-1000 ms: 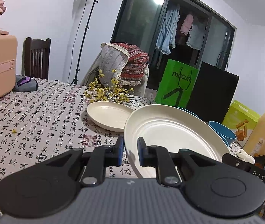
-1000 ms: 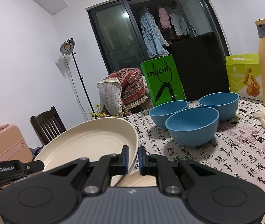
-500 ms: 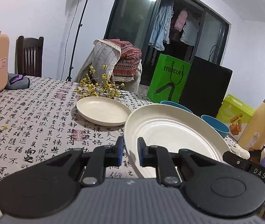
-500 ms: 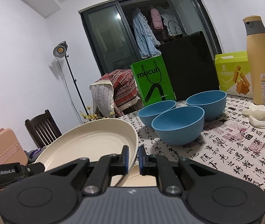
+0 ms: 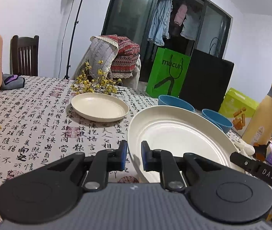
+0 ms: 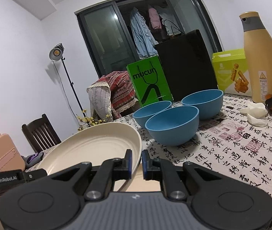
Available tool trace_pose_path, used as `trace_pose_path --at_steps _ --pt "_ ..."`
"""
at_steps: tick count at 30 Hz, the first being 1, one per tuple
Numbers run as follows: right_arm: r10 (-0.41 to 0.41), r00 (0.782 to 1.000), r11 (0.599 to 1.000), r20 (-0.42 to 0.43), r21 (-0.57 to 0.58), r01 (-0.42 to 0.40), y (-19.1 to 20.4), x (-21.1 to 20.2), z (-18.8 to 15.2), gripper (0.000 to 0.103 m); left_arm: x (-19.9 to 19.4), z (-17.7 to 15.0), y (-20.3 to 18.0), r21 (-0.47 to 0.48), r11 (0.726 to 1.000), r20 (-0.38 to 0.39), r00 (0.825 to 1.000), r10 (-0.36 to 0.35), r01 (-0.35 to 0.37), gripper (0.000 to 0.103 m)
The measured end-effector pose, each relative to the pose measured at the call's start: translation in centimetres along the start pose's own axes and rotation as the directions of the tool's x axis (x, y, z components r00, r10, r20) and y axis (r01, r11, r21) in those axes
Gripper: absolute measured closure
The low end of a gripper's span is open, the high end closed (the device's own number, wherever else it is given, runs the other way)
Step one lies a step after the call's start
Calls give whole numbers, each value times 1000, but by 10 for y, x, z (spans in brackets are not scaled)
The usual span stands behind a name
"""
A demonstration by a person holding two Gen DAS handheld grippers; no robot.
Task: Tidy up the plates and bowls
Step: 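Carry the cream plate with both grippers up to the blue bowls, then lower the cream plate beside the blue bowls and open both grippers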
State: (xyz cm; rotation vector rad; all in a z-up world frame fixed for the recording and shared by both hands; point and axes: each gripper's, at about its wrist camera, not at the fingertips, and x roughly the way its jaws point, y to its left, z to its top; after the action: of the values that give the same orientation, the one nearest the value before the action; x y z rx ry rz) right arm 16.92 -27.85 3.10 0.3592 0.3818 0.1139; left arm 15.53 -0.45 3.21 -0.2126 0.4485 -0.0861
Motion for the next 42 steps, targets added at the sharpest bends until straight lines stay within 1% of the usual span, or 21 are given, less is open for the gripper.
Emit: trace_pose_path --at_steps 9,16,20,25,29,34,42 --pt "-24 1000 1000 -8 14 24 -16 -2 -5 93 11 -16 -14 44 999 -39 999 2 0 87" --pt "-49 998 999 -30 21 49 -27 4 -13 93 23 -27 -22 66 998 -74 997 12 -7 87" --pt "-64 997 998 -35 7 65 -30 7 -17 93 27 -32 -26 89 996 -75 997 22 -15 87" --pt "-101 994 994 -37 -40 100 -31 12 -25 93 35 -40 -32 129 991 -90 995 36 -25 87" --pt "-116 992 991 -45 -70 113 -30 16 -30 93 38 -46 -36 171 984 -76 995 60 -47 87" --pt "-145 989 981 -30 -133 140 -24 17 -37 93 38 -50 -44 222 973 -50 995 80 -67 87" --pt "-182 983 964 -16 -202 175 -20 19 -43 93 42 -60 -52 286 954 -49 992 113 -95 87"
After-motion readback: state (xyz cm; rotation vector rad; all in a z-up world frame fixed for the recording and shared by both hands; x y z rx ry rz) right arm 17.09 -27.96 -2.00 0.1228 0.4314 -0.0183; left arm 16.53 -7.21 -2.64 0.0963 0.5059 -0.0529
